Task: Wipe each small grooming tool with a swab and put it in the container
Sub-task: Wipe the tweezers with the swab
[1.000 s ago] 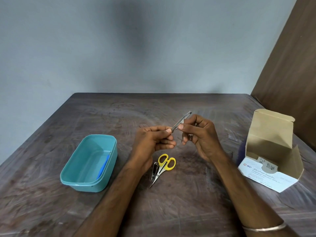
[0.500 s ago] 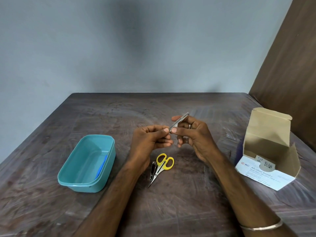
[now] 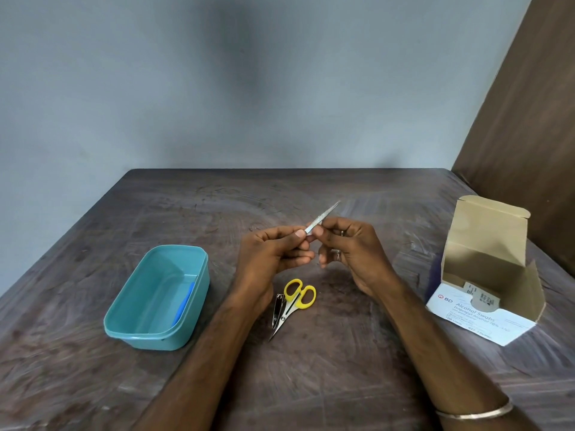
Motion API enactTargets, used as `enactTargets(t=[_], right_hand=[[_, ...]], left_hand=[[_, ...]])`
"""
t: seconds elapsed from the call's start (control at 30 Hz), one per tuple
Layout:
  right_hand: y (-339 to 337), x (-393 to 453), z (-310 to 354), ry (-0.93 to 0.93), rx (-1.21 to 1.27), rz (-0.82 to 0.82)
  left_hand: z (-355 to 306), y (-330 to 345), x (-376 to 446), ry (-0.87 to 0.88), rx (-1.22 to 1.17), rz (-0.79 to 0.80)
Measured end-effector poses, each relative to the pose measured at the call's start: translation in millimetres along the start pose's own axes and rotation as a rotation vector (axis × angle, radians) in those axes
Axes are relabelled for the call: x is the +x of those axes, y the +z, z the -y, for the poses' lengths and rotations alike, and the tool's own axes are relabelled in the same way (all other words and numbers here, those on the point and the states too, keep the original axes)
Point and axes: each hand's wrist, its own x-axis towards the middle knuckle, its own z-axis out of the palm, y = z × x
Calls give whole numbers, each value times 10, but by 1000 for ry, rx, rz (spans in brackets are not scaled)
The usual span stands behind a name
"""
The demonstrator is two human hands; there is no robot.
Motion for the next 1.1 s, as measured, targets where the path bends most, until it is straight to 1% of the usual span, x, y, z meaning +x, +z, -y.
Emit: enactTargets(t=[0.17,0.37,0.47,0.57,0.67,0.73,0.8,1.1], right_hand=[[21,-8,24,19,-43,-46],[64,0,14,19,-97,-102],[75,0,10,48,-73,-115],[80,-1,17,68,-48,-111],[99,-2,20,78,-3,-119],[114,-6,24,93,28,-131],[120,-7,28,108,50,-143],[123,-4,43,127,71,-188]], left_hand=[[54,0,8,159,199,-56],[173,24,25,374,510,-104],[205,45,14,424,553,-137],[197,70,-8,383,437,-153],[181,73,2,254,242,-136],[173,68,14,186,161,-140],[165,70,16,149,123,-144],[147,65,14,104,93,-142]])
